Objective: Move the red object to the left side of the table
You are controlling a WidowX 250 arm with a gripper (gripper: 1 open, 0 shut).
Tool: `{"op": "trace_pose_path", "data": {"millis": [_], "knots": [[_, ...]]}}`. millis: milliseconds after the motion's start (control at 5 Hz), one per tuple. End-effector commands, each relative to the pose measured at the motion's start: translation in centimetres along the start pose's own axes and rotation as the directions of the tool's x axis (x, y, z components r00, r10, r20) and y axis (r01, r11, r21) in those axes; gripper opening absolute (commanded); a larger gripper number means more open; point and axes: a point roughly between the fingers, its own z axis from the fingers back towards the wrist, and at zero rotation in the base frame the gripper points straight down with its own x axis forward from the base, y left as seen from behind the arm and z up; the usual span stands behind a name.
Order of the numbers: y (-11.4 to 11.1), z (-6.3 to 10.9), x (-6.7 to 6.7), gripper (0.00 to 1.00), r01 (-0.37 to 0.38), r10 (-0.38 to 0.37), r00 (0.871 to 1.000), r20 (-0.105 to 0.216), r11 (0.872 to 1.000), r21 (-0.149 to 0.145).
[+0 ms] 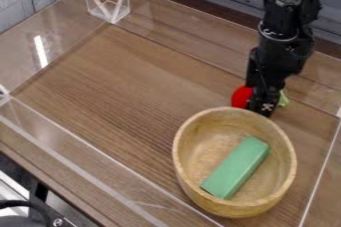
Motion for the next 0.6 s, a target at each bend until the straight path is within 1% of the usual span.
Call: {"op": "trace_pose_path", "data": {"millis": [0,200,400], "knots": [[0.7,2.1,0.3,0.0,-0.01,0.007,0.998,0.055,0.999,0.053],[1.0,2.3,-0.5,0.0,-0.041,0.038,0.998,0.05,0.998,0.054],[1.5,3.0,-1.6,0.0,-0.078,0.076,0.996,0.038,0.995,0.061]]}}
